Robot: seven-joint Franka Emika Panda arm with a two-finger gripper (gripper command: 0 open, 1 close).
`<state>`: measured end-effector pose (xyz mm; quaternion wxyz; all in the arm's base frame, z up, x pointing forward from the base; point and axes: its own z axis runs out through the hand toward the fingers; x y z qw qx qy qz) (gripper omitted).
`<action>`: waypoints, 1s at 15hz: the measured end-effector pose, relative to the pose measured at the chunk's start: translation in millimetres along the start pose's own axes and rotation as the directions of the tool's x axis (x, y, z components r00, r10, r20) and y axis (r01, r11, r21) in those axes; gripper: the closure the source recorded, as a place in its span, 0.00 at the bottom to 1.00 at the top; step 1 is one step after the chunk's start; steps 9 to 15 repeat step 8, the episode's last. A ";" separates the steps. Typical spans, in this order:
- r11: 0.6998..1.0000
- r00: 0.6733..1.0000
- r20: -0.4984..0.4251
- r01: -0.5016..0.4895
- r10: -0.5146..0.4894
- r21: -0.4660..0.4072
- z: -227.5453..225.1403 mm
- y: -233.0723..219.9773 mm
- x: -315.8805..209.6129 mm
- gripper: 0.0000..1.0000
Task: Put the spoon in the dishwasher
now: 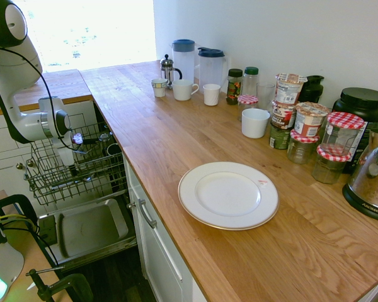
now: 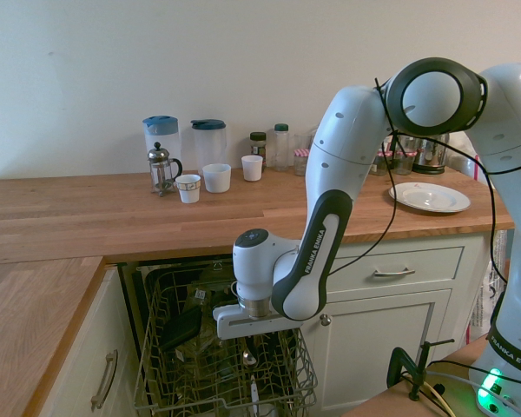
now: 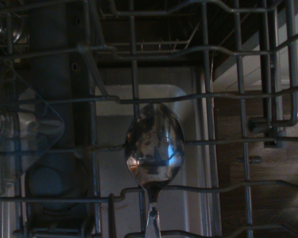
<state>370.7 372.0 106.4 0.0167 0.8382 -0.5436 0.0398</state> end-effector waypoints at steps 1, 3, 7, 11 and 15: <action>1.000 1.000 -0.003 -0.002 0.002 0.006 -8.2 -2.5 0.3 0.00; 1.000 1.000 -0.010 -0.003 0.003 0.021 -32.2 -4.3 2.4 0.00; 0.999 0.999 -0.036 -0.006 0.008 0.046 -99.1 17.5 12.2 0.00; 0.998 0.999 -0.042 -0.006 0.008 0.055 -117.4 24.5 12.5 0.00; 0.998 0.999 -0.042 -0.006 0.008 0.055 -117.4 24.5 12.5 0.00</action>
